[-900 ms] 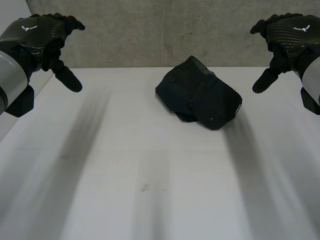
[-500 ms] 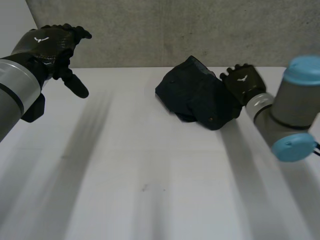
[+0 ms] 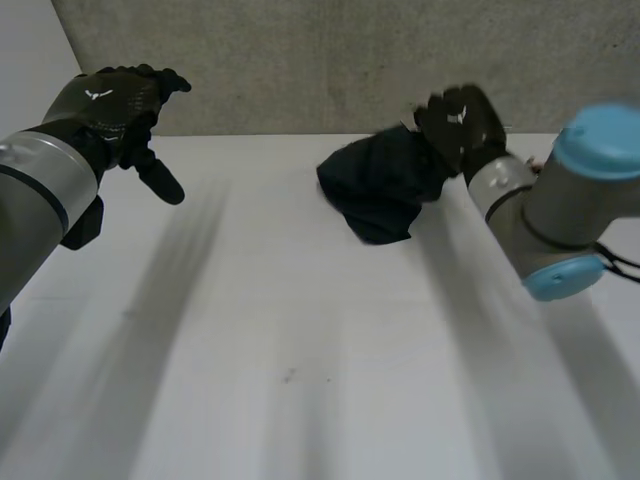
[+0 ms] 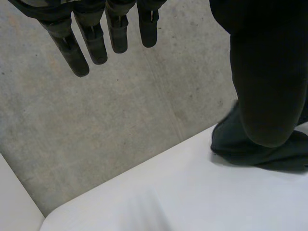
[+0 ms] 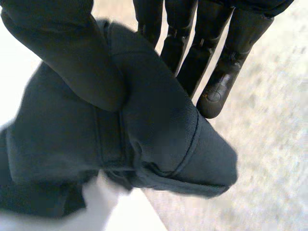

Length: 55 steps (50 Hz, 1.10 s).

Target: Fold the shorts.

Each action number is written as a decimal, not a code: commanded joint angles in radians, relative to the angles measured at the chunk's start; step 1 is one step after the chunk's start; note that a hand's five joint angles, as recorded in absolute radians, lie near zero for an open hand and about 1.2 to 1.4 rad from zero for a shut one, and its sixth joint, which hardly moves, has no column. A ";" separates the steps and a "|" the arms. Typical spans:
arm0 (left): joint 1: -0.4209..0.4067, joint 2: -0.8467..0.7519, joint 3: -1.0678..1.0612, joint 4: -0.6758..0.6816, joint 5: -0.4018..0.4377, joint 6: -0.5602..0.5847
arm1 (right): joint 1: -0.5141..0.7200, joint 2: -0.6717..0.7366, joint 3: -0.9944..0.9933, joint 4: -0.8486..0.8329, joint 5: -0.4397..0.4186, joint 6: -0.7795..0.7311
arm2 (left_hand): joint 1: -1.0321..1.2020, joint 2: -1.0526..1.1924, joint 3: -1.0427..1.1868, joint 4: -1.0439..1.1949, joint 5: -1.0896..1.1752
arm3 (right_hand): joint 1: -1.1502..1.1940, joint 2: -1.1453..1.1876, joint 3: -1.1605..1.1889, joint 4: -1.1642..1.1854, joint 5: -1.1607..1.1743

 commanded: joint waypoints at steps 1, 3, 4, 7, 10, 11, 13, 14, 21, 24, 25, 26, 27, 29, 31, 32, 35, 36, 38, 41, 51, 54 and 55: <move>-0.001 0.005 0.005 0.000 -0.003 -0.006 | 0.114 -0.244 0.013 0.185 0.029 0.156 | -0.018 -0.039 -0.043 -0.031 -0.037 | 0.432 0.220 0.234 0.207 0.274; -0.005 0.006 0.004 -0.001 -0.006 -0.007 | 0.123 -0.263 -0.009 0.184 0.059 0.191 | -0.018 -0.039 -0.043 -0.031 -0.037 | 0.432 0.220 0.234 0.207 0.274; -0.008 0.006 0.004 -0.001 -0.006 -0.009 | 0.129 -0.272 -0.018 0.184 0.079 0.211 | -0.018 -0.039 -0.043 -0.031 -0.037 | 0.432 0.220 0.234 0.207 0.274; -0.028 0.013 -0.001 -0.003 -0.008 -0.009 | 0.166 -0.297 -0.058 0.184 0.168 0.280 | -0.012 -0.033 -0.037 -0.025 -0.031 | 0.432 0.220 0.234 0.207 0.274; -0.047 0.023 -0.003 -0.003 -0.008 -0.009 | 0.204 -0.304 -0.078 0.182 0.243 0.331 | -0.009 -0.030 -0.034 -0.022 -0.028 | 0.432 0.220 0.234 0.207 0.274; -0.049 0.028 -0.003 -0.003 -0.008 -0.009 | 0.213 -0.304 -0.081 0.181 0.262 0.342 | -0.009 -0.030 -0.034 -0.022 -0.028 | 0.432 0.220 0.234 0.207 0.274; -0.049 0.042 -0.003 -0.003 -0.008 -0.009 | 0.230 -0.311 -0.089 0.179 0.296 0.368 | -0.009 -0.030 -0.034 -0.022 -0.028 | 0.432 0.220 0.234 0.207 0.274; -0.049 0.054 -0.001 -0.001 -0.006 -0.009 | 0.233 -0.311 -0.089 0.179 0.308 0.380 | -0.009 -0.030 -0.034 -0.022 -0.028 | 0.432 0.220 0.234 0.207 0.274; -0.046 0.072 -0.001 -0.003 -0.006 -0.009 | 0.227 -0.308 -0.092 0.194 0.345 0.481 | -0.009 -0.030 -0.034 -0.022 -0.028 | 0.432 0.220 0.234 0.207 0.274; -0.051 0.062 -0.004 -0.004 -0.005 -0.007 | 0.229 -0.285 -0.054 0.217 0.343 0.475 | -0.006 -0.027 -0.031 -0.019 -0.025 | 0.432 0.220 0.234 0.207 0.274; -0.051 0.059 -0.006 -0.005 -0.005 -0.007 | 0.230 -0.260 -0.037 0.234 0.342 0.472 | -0.006 -0.027 -0.031 -0.019 -0.025 | 0.432 0.220 0.234 0.207 0.274; -0.055 0.053 -0.007 -0.006 -0.002 -0.006 | 0.230 -0.245 -0.026 0.245 0.342 0.469 | -0.001 -0.021 -0.025 -0.013 -0.019 | 0.432 0.220 0.234 0.207 0.274; -0.055 0.048 -0.009 -0.008 -0.002 -0.006 | 0.230 -0.190 -0.009 0.278 0.336 0.455 | -0.001 -0.021 -0.025 -0.013 -0.019 | 0.410 0.198 0.212 0.184 0.251; -0.058 0.017 -0.015 -0.009 -0.003 -0.004 | 0.230 -0.145 0.003 0.315 0.332 0.438 | 0.005 -0.015 -0.019 -0.007 -0.013 | 0.036 -0.176 -0.162 -0.189 -0.122; -0.061 -0.012 -0.016 -0.011 -0.003 -0.003 | 0.230 -0.079 0.006 0.403 0.326 0.399 | 0.017 -0.003 -0.007 0.004 -0.002 | -0.651 -0.863 -0.849 -0.877 -0.810; -0.070 -0.036 -0.016 -0.018 -0.003 -0.004 | 0.229 -0.062 0.006 0.438 0.325 0.388 | 0.017 -0.003 -0.007 0.004 -0.001 | -0.776 -0.987 -0.973 -1.001 -0.934; -0.100 -0.072 -0.021 -0.046 -0.008 -0.009 | 0.220 -0.048 0.005 0.532 0.319 0.374 | 0.026 0.005 0.001 0.013 0.007 | -0.790 -1.002 -0.988 -1.015 -0.948; -0.109 -0.079 -0.024 -0.055 -0.011 -0.009 | 0.215 -0.054 0.005 0.540 0.319 0.375 | 0.026 0.005 0.001 0.013 0.007 | -0.790 -1.002 -0.988 -1.015 -0.948; -0.139 -0.096 -0.033 -0.064 -0.027 -0.016 | 0.194 -0.083 0.028 0.530 0.314 0.374 | 0.029 0.008 0.004 0.016 0.010 | -0.790 -1.002 -0.988 -1.015 -0.948; -0.173 -0.104 -0.055 -0.064 -0.060 -0.047 | 0.136 -0.163 0.075 0.514 0.279 0.374 | 0.029 0.008 0.004 0.016 0.010 | -0.790 -1.002 -0.988 -1.015 -0.948; -0.274 -0.177 -0.213 0.000 -0.182 -0.292 | 0.010 -0.383 0.387 0.437 0.127 0.302 | 0.032 0.011 0.007 0.019 0.013 | -0.707 -0.918 -0.904 -0.932 -0.865; -0.275 -0.204 -0.230 0.040 -0.201 -0.349 | 0.011 -0.413 0.492 0.359 0.122 0.248 | 0.035 0.014 0.010 0.022 0.016 | -0.680 -0.892 -0.877 -0.905 -0.838; -0.273 -0.210 -0.233 0.046 -0.202 -0.366 | 0.011 -0.422 0.518 0.336 0.122 0.233 | 0.038 0.017 0.013 0.025 0.019 | -0.680 -0.892 -0.877 -0.905 -0.838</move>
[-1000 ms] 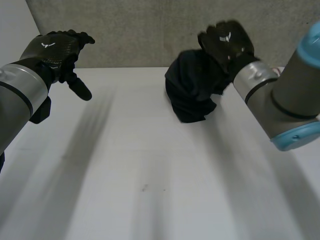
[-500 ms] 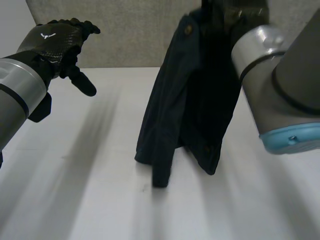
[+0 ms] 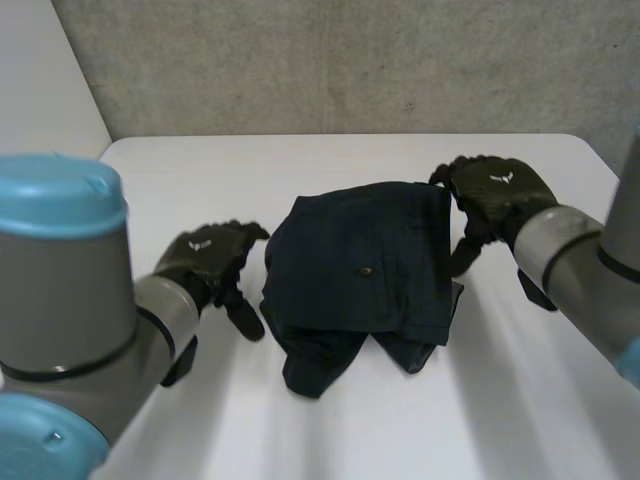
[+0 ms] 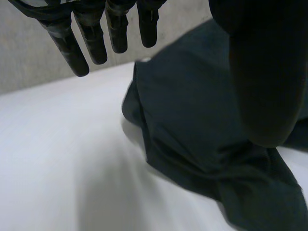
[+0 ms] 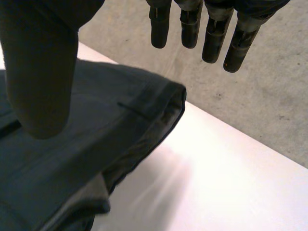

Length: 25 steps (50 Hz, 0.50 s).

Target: Fold the shorts.

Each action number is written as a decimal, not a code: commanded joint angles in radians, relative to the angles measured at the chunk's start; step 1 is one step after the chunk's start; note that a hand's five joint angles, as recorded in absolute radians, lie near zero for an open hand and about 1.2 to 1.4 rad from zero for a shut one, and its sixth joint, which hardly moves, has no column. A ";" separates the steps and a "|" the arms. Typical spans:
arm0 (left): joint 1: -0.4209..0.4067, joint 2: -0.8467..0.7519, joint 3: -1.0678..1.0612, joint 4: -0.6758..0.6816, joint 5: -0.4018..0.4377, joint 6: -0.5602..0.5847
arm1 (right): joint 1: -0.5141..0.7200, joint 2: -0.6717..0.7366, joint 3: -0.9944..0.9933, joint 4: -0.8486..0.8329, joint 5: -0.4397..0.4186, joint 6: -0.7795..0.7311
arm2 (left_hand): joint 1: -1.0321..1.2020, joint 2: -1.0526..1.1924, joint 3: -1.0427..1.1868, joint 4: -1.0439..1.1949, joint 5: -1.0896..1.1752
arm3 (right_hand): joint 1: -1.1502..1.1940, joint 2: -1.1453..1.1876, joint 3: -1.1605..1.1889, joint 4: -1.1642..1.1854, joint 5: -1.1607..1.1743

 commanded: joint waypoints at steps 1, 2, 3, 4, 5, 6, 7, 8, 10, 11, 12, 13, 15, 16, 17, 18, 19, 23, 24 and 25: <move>-0.014 -0.061 -0.051 0.083 -0.038 -0.137 | -0.012 -0.098 0.271 -0.175 -0.028 -0.126 | 0.043 0.023 0.019 0.031 0.025 | 0.096 0.077 0.083 0.063 0.063; -0.012 -0.075 -0.054 0.083 -0.037 -0.178 | -0.010 -0.110 0.298 -0.196 -0.030 -0.137 | 0.055 0.035 0.031 0.042 0.036 | 0.117 0.098 0.104 0.084 0.084; -0.011 -0.081 -0.056 0.081 -0.037 -0.196 | -0.007 -0.122 0.326 -0.216 -0.031 -0.146 | 0.058 0.038 0.034 0.045 0.039 | 0.146 0.127 0.133 0.113 0.113; -0.012 -0.087 -0.057 0.081 -0.037 -0.215 | -0.001 -0.141 0.373 -0.256 -0.034 -0.166 | 0.064 0.044 0.040 0.051 0.045 | 0.193 0.174 0.180 0.160 0.160; -0.012 -0.101 -0.063 0.080 -0.032 -0.250 | 0.002 -0.147 0.397 -0.275 -0.036 -0.174 | 0.070 0.049 0.045 0.057 0.051 | 0.196 0.177 0.183 0.163 0.163; -0.014 -0.107 -0.068 0.080 -0.029 -0.265 | 0.005 -0.152 0.417 -0.292 -0.036 -0.179 | 0.070 0.049 0.045 0.057 0.051 | 0.196 0.177 0.183 0.163 0.163; -0.014 -0.112 -0.074 0.080 -0.026 -0.281 | 0.008 -0.158 0.453 -0.325 -0.036 -0.185 | 0.076 0.055 0.051 0.063 0.057 | 0.196 0.177 0.183 0.163 0.163; -0.014 -0.121 -0.083 0.080 -0.021 -0.308 | 0.011 -0.158 0.467 -0.341 -0.037 -0.185 | 0.093 0.073 0.069 0.081 0.075 | 0.196 0.177 0.183 0.163 0.163; -0.015 -0.127 -0.091 0.081 -0.018 -0.330 | 0.026 -0.150 0.498 -0.382 -0.036 -0.186 | 0.099 0.079 0.075 0.087 0.081 | 0.196 0.177 0.183 0.163 0.163; -0.018 -0.138 -0.092 0.084 -0.018 -0.347 | 0.033 -0.147 0.504 -0.397 -0.036 -0.186 | 0.108 0.088 0.084 0.095 0.089 | 0.196 0.177 0.183 0.163 0.163; -0.018 -0.147 -0.091 0.086 -0.017 -0.354 | 0.040 -0.147 0.509 -0.413 -0.036 -0.186 | 0.108 0.088 0.084 0.095 0.089 | 0.196 0.177 0.183 0.163 0.163; -0.018 -0.155 -0.089 0.087 -0.017 -0.358 | 0.052 -0.138 0.515 -0.442 -0.036 -0.185 | 0.108 0.088 0.084 0.095 0.089 | 0.196 0.177 0.183 0.163 0.163; -0.023 -0.176 -0.079 0.089 -0.017 -0.364 | 0.062 -0.120 0.517 -0.470 -0.036 -0.185 | 0.108 0.088 0.084 0.095 0.089 | 0.196 0.177 0.183 0.163 0.163; -0.024 -0.184 -0.074 0.089 -0.017 -0.365 | 0.068 -0.091 0.517 -0.496 -0.036 -0.186 | 0.108 0.088 0.084 0.095 0.089 | 0.196 0.177 0.183 0.163 0.163; -0.029 -0.196 -0.068 0.091 -0.018 -0.368 | 0.074 -0.074 0.515 -0.508 -0.036 -0.186 | 0.108 0.088 0.084 0.095 0.089 | 0.199 0.180 0.186 0.166 0.166; -0.030 -0.202 -0.063 0.091 -0.018 -0.368 | 0.076 -0.061 0.513 -0.517 -0.036 -0.186 | 0.108 0.088 0.084 0.095 0.089 | 0.199 0.180 0.186 0.166 0.166; -0.032 -0.207 -0.057 0.092 -0.021 -0.368 | 0.080 -0.046 0.512 -0.526 -0.034 -0.188 | 0.108 0.088 0.084 0.095 0.089 | 0.196 0.177 0.183 0.163 0.163; -0.035 -0.236 -0.022 0.094 -0.023 -0.373 | 0.114 0.023 0.494 -0.572 -0.030 -0.191 | 0.108 0.088 0.084 0.095 0.089 | 0.202 0.183 0.189 0.169 0.169; -0.043 -0.251 -0.005 0.094 -0.021 -0.382 | 0.118 0.034 0.489 -0.580 -0.028 -0.193 | 0.108 0.088 0.084 0.095 0.089 | 0.205 0.186 0.192 0.172 0.172; -0.049 -0.256 0.004 0.094 -0.021 -0.388 | 0.125 0.044 0.483 -0.586 -0.025 -0.194 | 0.108 0.088 0.084 0.095 0.089 | 0.225 0.206 0.213 0.193 0.192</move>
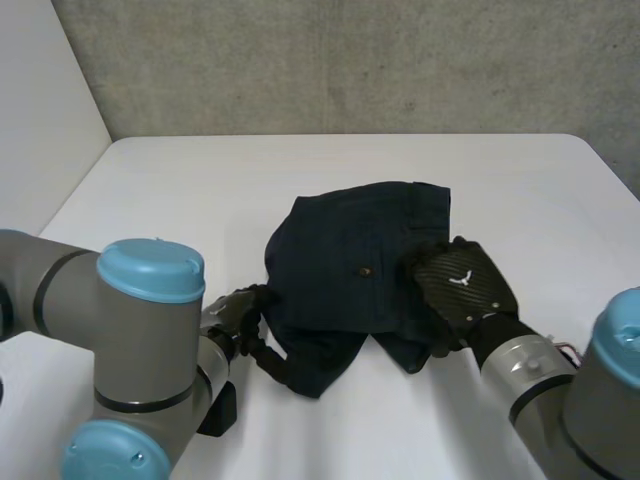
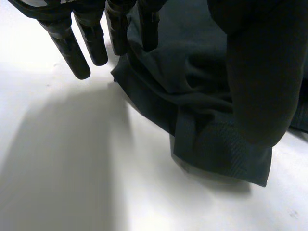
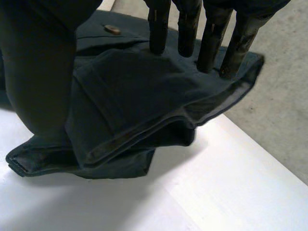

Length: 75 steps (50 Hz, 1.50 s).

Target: Fold the shorts.

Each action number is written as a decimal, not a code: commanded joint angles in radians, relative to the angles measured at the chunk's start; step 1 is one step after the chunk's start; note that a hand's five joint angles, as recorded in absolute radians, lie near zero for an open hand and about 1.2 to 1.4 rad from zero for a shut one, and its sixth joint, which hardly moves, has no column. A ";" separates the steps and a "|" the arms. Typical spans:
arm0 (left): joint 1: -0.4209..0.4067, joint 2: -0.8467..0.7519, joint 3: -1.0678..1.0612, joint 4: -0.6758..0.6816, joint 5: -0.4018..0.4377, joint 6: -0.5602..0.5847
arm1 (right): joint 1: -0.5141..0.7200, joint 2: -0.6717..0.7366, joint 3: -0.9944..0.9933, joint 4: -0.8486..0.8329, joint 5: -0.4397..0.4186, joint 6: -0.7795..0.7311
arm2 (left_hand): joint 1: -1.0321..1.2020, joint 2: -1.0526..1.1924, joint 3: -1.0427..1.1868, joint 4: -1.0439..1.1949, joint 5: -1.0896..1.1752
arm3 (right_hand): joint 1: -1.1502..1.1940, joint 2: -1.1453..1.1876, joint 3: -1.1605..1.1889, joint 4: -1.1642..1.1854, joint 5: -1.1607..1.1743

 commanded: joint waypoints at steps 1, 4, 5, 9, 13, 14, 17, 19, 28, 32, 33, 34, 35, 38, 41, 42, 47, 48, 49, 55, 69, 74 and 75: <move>-0.025 -0.058 0.074 0.003 -0.003 -0.021 | 0.048 0.113 -0.041 -0.070 0.012 -0.010 | 0.060 0.061 0.067 0.059 0.059 | 0.195 0.153 0.143 0.144 0.152; -0.040 -0.092 0.129 0.003 0.003 -0.056 | 0.047 0.164 -0.072 -0.114 0.020 -0.018 | 0.060 0.061 0.067 0.059 0.059 | 0.735 0.692 0.682 0.684 0.691; -0.040 -0.098 0.136 0.003 0.005 -0.058 | 0.044 0.164 -0.073 -0.125 0.020 -0.018 | 0.060 0.061 0.067 0.059 0.059 | 0.910 0.868 0.858 0.859 0.867; -0.048 -0.135 0.192 0.003 0.003 -0.068 | 0.038 0.156 -0.087 -0.159 0.025 -0.019 | 0.086 0.087 0.093 0.085 0.085 | 1.122 1.080 1.070 1.072 1.079; -0.063 -0.189 0.258 0.000 -0.006 -0.062 | 0.038 0.119 -0.105 -0.153 0.026 -0.019 | 0.136 0.137 0.143 0.135 0.135 | 1.122 1.080 1.070 1.072 1.079; -0.069 -0.215 0.287 -0.003 -0.011 -0.059 | 0.038 0.101 -0.107 -0.151 0.026 -0.018 | 0.185 0.186 0.192 0.185 0.185 | 1.122 1.080 1.070 1.072 1.079; -0.072 -0.270 0.335 -0.010 -0.027 -0.056 | 0.038 0.024 -0.112 -0.142 0.026 -0.018 | 0.407 0.408 0.414 0.407 0.407 | 1.122 1.080 1.070 1.072 1.079; -0.074 -0.284 0.353 -0.010 -0.052 -0.054 | 0.038 -0.009 -0.116 -0.139 0.026 -0.019 | 0.660 0.661 0.667 0.660 0.659 | 1.122 1.080 1.070 1.072 1.079; -0.077 -0.169 0.392 -0.046 -0.189 0.089 | 0.018 -0.066 -0.220 -0.013 0.032 -0.045 | 1.146 1.147 1.152 1.145 1.145 | 1.122 1.080 1.070 1.072 1.079; -0.071 -0.008 0.387 -0.063 -0.164 0.348 | 0.004 -0.092 -0.299 0.039 0.031 -0.048 | 1.146 1.147 1.152 1.145 1.145 | 1.122 1.080 1.070 1.072 1.079; -0.071 0.045 0.387 -0.071 -0.150 0.467 | 0.002 -0.103 -0.323 0.053 0.028 -0.048 | 1.146 1.147 1.152 1.145 1.145 | 1.122 1.080 1.070 1.072 1.079; -0.074 0.075 0.387 -0.072 -0.147 0.531 | 0.002 -0.111 -0.340 0.063 0.026 -0.047 | 1.146 1.147 1.152 1.145 1.145 | 1.122 1.080 1.070 1.072 1.079; -0.075 0.104 0.387 -0.074 -0.143 0.594 | 0.001 -0.129 -0.378 0.088 0.023 -0.044 | 1.146 1.147 1.152 1.145 1.145 | 1.122 1.080 1.070 1.072 1.079; -0.072 0.245 0.390 -0.068 -0.135 0.816 | 0.001 -0.154 -0.438 0.128 0.023 -0.039 | 1.146 1.147 1.152 1.145 1.145 | 1.122 1.080 1.070 1.072 1.079; -0.069 0.363 0.410 -0.062 -0.135 0.988 | 0.002 -0.197 -0.510 0.172 0.023 -0.036 | 1.146 1.147 1.152 1.145 1.145 | 1.122 1.080 1.070 1.072 1.079; -0.071 0.386 0.422 -0.060 -0.133 1.022 | 0.004 -0.212 -0.526 0.185 0.023 -0.036 | 1.146 1.147 1.152 1.145 1.145 | 1.122 1.080 1.070 1.072 1.079; -0.081 0.507 0.537 -0.060 -0.113 1.156 | 0.008 -0.304 -0.628 0.261 0.026 -0.030 | 1.146 1.147 1.152 1.145 1.145 | 1.122 1.080 1.070 1.072 1.079; -0.084 0.523 0.550 -0.060 -0.106 1.166 | 0.010 -0.319 -0.642 0.275 0.028 -0.027 | 1.146 1.147 1.152 1.145 1.145 | 1.122 1.080 1.070 1.072 1.079; -0.086 0.537 0.563 -0.065 -0.097 1.173 | 0.011 -0.329 -0.653 0.284 0.029 -0.024 | 1.146 1.147 1.152 1.145 1.145 | 1.122 1.080 1.070 1.072 1.079; -0.078 0.604 0.591 -0.144 -0.032 1.194 | 0.010 -0.384 -0.711 0.401 0.028 -0.008 | 1.146 1.147 1.152 1.145 1.145 | 1.122 1.080 1.070 1.072 1.079; 0.009 0.356 0.482 -0.197 0.000 1.185 | 0.013 -0.165 -0.665 0.450 0.022 0.028 | 1.146 1.147 1.152 1.145 1.145 | 1.122 1.080 1.070 1.072 1.079; 0.116 0.180 0.522 -0.117 0.049 1.171 | 0.007 0.002 -0.714 0.438 0.028 0.071 | 1.146 1.147 1.152 1.145 1.145 | 1.122 1.080 1.070 1.072 1.079; 0.120 0.146 0.539 -0.097 0.057 1.170 | 0.005 0.041 -0.730 0.432 0.031 0.076 | 1.146 1.147 1.152 1.145 1.145 | 1.122 1.080 1.070 1.072 1.079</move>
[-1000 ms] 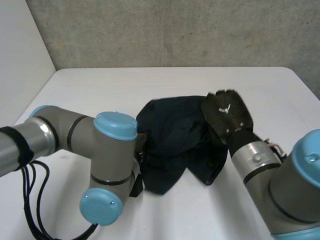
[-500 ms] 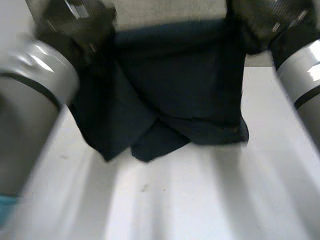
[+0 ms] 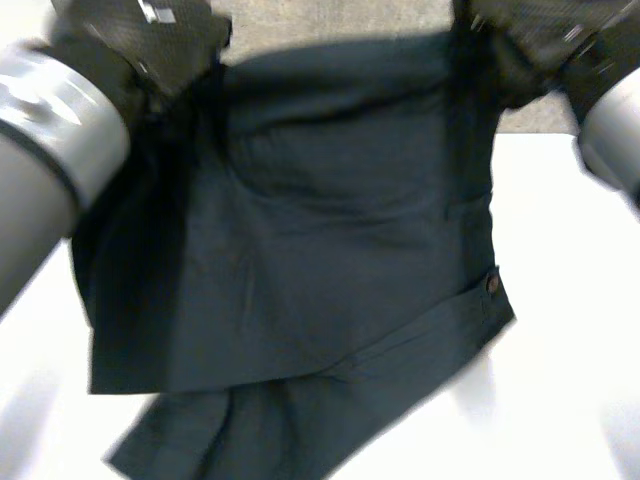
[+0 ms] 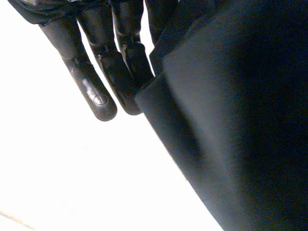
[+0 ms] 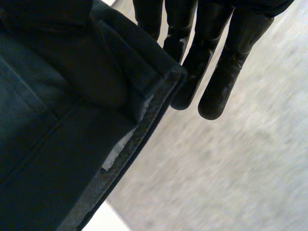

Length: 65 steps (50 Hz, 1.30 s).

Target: Fold the shorts.

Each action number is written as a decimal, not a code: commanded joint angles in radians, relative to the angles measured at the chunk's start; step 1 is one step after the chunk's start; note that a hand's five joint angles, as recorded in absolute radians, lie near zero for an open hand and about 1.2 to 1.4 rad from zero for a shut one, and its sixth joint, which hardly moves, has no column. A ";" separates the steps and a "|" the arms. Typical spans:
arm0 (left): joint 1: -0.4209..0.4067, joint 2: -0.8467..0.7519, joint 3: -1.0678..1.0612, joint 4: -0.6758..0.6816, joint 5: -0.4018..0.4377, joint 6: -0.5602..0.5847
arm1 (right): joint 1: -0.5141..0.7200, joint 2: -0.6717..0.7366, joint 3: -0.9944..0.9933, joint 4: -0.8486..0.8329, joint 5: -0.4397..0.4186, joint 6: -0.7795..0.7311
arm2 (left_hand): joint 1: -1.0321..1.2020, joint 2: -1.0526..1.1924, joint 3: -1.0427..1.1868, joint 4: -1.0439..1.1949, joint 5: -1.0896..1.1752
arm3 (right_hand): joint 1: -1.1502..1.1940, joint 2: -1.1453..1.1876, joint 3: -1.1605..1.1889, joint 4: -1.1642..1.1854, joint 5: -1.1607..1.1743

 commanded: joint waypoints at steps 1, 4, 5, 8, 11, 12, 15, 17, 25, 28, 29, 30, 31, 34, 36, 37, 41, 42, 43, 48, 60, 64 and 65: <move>0.114 -0.247 0.071 0.123 0.055 -0.014 | -0.005 0.297 -0.096 -0.039 0.014 0.055 | 0.266 0.203 0.206 0.193 0.230 | 0.421 0.217 0.219 0.203 0.257; 0.117 -0.366 0.158 0.199 0.059 -0.008 | -0.005 0.399 -0.157 -0.071 0.045 0.052 | 0.266 0.203 0.206 0.193 0.230 | 0.421 0.217 0.219 0.203 0.257; 0.117 -0.399 0.179 0.219 0.063 -0.008 | -0.004 0.458 -0.197 -0.100 0.081 0.045 | 0.266 0.203 0.206 0.193 0.230 | 0.421 0.217 0.219 0.203 0.257; 0.130 -0.527 0.279 0.293 0.067 -0.009 | -0.005 0.549 -0.253 -0.169 0.141 0.045 | 0.266 0.203 0.206 0.193 0.230 | 0.421 0.217 0.219 0.203 0.257; 0.143 -0.652 0.382 0.368 0.076 -0.013 | -0.005 0.644 -0.286 -0.327 0.169 0.045 | 0.266 0.203 0.206 0.193 0.230 | 0.421 0.217 0.219 0.203 0.257; 0.143 -0.678 0.406 0.388 0.081 -0.013 | -0.007 0.664 -0.289 -0.379 0.163 0.045 | 0.266 0.203 0.206 0.193 0.230 | 0.421 0.217 0.219 0.203 0.257; 0.149 -0.767 0.474 0.469 0.107 -0.014 | -0.008 0.729 -0.299 -0.562 0.126 0.039 | -0.862 -0.925 -0.921 -0.935 -0.898 | -0.534 -0.739 -0.736 -0.752 -0.699; 0.149 -0.792 0.488 0.506 0.124 -0.016 | -0.014 0.759 -0.314 -0.593 0.093 0.013 | -0.956 -1.019 -1.015 -1.029 -0.992 | -0.801 -1.005 -1.002 -1.018 -0.965; 0.141 -0.773 0.433 0.543 0.112 -0.046 | -0.031 0.666 -0.257 -0.472 0.085 -0.021 | -0.956 -1.019 -1.015 -1.029 -0.992 | -0.801 -1.005 -1.002 -1.018 -0.965; 0.147 -0.662 0.318 0.508 0.075 -0.075 | -0.068 0.568 -0.179 -0.392 0.062 -0.006 | -0.956 -1.019 -1.015 -1.029 -0.992 | -0.801 -1.005 -1.002 -1.018 -0.965; 0.149 -0.631 0.281 0.500 0.066 -0.081 | -0.076 0.546 -0.161 -0.371 0.054 -0.007 | -0.956 -1.019 -1.015 -1.029 -0.992 | -0.801 -1.005 -1.002 -1.018 -0.965; 0.150 -0.574 0.205 0.485 0.055 -0.095 | -0.083 0.527 -0.141 -0.346 0.040 -0.007 | -0.952 -1.015 -1.012 -1.025 -0.988 | -0.801 -1.005 -1.002 -1.018 -0.965; 0.152 -0.545 0.162 0.476 0.050 -0.101 | -0.089 0.507 -0.119 -0.320 0.022 -0.006 | -0.946 -1.009 -1.006 -1.019 -0.982 | -0.801 -1.005 -1.002 -1.018 -0.965; 0.154 -0.401 -0.025 0.440 0.050 -0.131 | -0.111 0.442 -0.034 -0.185 -0.088 -0.020 | -0.923 -0.986 -0.982 -0.996 -0.959 | -0.801 -1.005 -1.002 -1.018 -0.965; 0.154 -0.324 -0.128 0.422 0.052 -0.152 | -0.138 0.407 0.028 -0.080 -0.172 -0.029 | -0.911 -0.974 -0.971 -0.984 -0.947 | -0.801 -1.005 -1.002 -1.018 -0.965; 0.152 -0.252 -0.229 0.404 0.052 -0.187 | -0.158 0.395 0.052 -0.043 -0.205 -0.039 | -0.905 -0.968 -0.965 -0.978 -0.941 | -0.801 -1.005 -1.002 -1.018 -0.965; 0.141 -0.088 -0.448 0.352 0.052 -0.316 | -0.237 0.329 0.157 0.070 -0.314 -0.102 | -0.788 -0.851 -0.848 -0.861 -0.824 | -0.673 -0.878 -0.875 -0.891 -0.838; 0.138 -0.062 -0.487 0.341 0.053 -0.345 | -0.250 0.318 0.181 0.080 -0.337 -0.125 | -0.770 -0.833 -0.830 -0.843 -0.806 | -0.621 -0.825 -0.822 -0.838 -0.785; 0.135 -0.039 -0.522 0.327 0.053 -0.374 | -0.264 0.310 0.203 0.088 -0.358 -0.151 | -0.753 -0.816 -0.812 -0.826 -0.789 | -0.576 -0.781 -0.778 -0.794 -0.741; 0.106 0.080 -0.687 0.249 0.055 -0.514 | -0.356 0.298 0.322 0.094 -0.470 -0.322 | -0.709 -0.772 -0.768 -0.782 -0.745 | -0.365 -0.569 -0.566 -0.582 -0.529; -0.034 0.129 -0.908 0.167 0.029 -0.583 | -0.366 0.459 0.333 0.035 -0.563 -0.372 | -0.632 -0.695 -0.692 -0.705 -0.668 | -0.232 -0.437 -0.434 -0.450 -0.397; -0.038 0.120 -0.949 0.170 0.015 -0.582 | -0.359 0.508 0.321 -0.027 -0.566 -0.366 | -0.638 -0.701 -0.698 -0.711 -0.674 | -0.276 -0.481 -0.478 -0.494 -0.441; -0.038 0.115 -0.955 0.172 0.015 -0.580 | -0.358 0.517 0.316 -0.041 -0.566 -0.366 | -0.638 -0.701 -0.698 -0.711 -0.674 | -0.303 -0.507 -0.504 -0.520 -0.467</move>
